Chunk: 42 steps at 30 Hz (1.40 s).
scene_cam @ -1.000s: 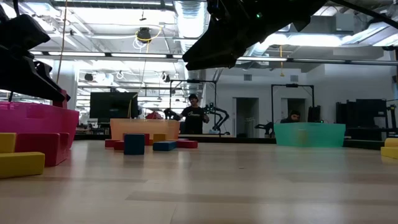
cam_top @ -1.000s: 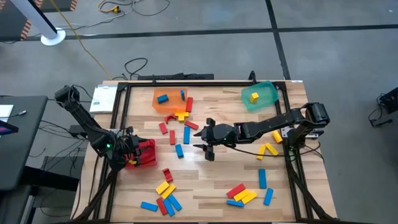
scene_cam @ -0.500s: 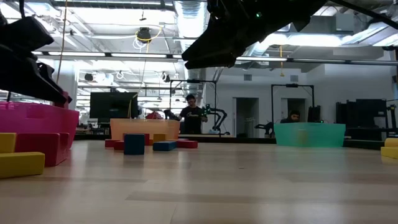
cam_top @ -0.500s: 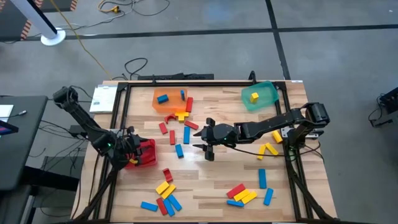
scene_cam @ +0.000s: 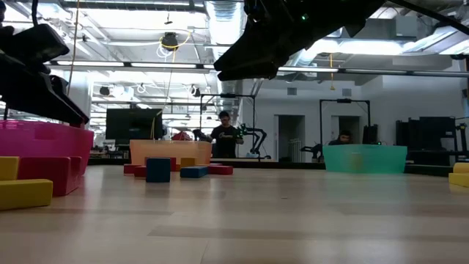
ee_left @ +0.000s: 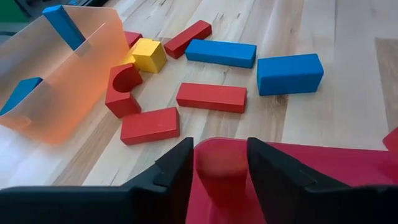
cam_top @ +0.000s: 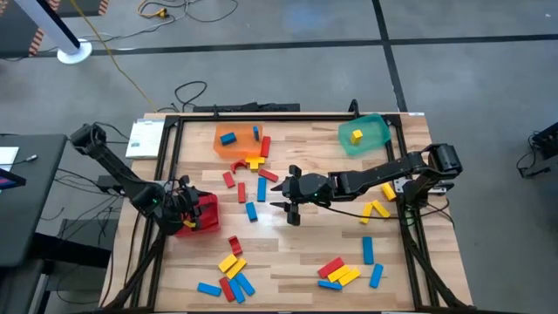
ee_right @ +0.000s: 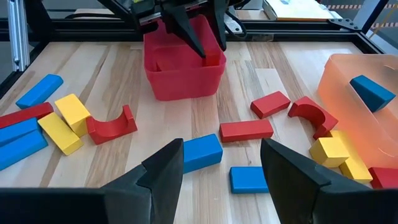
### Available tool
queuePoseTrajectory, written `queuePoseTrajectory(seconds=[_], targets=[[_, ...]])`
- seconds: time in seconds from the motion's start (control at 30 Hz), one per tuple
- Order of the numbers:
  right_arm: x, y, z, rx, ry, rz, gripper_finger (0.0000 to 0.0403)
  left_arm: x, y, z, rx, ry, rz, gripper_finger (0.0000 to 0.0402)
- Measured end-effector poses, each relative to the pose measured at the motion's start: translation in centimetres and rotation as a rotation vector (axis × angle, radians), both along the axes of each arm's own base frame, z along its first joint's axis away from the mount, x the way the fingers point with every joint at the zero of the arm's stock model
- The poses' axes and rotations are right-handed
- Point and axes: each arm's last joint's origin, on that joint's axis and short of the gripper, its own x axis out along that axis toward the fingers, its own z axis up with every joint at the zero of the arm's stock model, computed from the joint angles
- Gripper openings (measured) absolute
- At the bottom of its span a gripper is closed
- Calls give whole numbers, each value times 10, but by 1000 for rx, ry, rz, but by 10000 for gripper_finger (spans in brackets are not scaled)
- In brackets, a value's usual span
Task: Sort blocks
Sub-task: Put the red block into the red bin, then put the yellow block into the blue bin
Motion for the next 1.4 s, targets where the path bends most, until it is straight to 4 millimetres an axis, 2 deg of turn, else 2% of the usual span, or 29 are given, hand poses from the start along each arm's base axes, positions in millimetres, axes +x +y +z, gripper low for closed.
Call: queuePoseTrajectory(seconds=[0.3, 0.67, 0.8, 0.93, 1.07, 1.27, 1.4], targets=[[0, 0, 0, -1, 0, 0, 226, 1, 0, 1, 14, 0, -3, 213], [0, 0, 0, 0, 0, 0, 226, 8, -5, 10, 60, -59, -64, 214], [0, 0, 0, -1, 1, 0, 226, 10, -7, 19, 83, -69, -76, 214], [0, -1, 0, -17, 2, 4, 226, 12, -8, 39, 145, -91, -98, 214], [-2, -7, 2, -39, 12, 0, 226, 9, -4, 70, 216, -132, -101, 214], [-9, -24, 19, -132, -7, -3, 226, -8, 11, 120, 287, -237, -130, 214], [-18, -39, 38, -239, -48, -3, 226, -24, 25, 150, 312, -314, -150, 214]])
